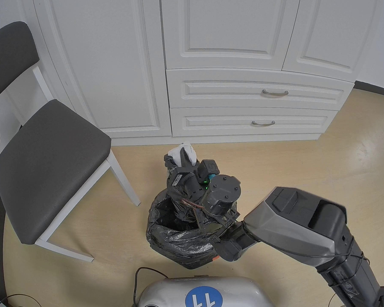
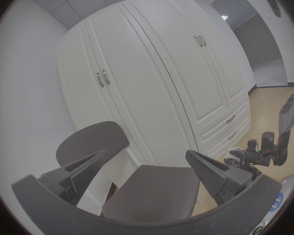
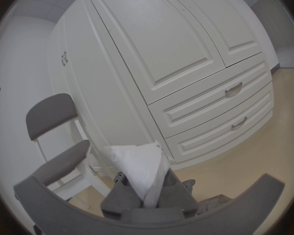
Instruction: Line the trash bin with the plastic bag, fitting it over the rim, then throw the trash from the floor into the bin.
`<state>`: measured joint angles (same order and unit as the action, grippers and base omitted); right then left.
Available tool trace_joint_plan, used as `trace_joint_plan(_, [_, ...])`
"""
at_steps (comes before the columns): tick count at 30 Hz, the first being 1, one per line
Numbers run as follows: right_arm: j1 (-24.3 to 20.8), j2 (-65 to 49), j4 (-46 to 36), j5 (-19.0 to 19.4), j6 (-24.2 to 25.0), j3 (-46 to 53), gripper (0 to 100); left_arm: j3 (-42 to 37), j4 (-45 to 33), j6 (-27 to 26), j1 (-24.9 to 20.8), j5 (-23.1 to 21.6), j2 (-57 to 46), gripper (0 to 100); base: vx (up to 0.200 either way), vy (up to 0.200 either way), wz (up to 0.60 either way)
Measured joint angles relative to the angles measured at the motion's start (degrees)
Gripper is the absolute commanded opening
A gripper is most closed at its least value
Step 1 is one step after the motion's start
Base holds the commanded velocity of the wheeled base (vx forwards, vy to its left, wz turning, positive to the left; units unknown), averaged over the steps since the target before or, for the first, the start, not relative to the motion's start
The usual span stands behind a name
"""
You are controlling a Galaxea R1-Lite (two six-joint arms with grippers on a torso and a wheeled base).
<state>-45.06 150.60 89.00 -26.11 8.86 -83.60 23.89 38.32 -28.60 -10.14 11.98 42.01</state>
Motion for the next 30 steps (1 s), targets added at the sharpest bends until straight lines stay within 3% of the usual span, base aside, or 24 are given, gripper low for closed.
trace_joint_plan(6, [0.38, 7.03, -0.02, -2.02, -5.21, -8.13, 0, 1.12, -2.46, 2.93, 0.5, -0.05, 0.1, 100, 0.0, 0.0, 0.0])
trace_joint_plan(12, [0.18, 10.67, 0.0, -2.35, -5.86, -9.12, 0, 1.99, -3.75, 3.54, 0.63, -0.05, 0.07, 100, 0.0, 0.0, 0.0])
trace_joint_plan(30, [-4.39, 3.51, 0.0, 3.21, -3.36, 15.86, 0, 2.18, -3.64, 3.56, 0.72, -0.05, 0.02, 100, 0.0, 0.0, 0.0])
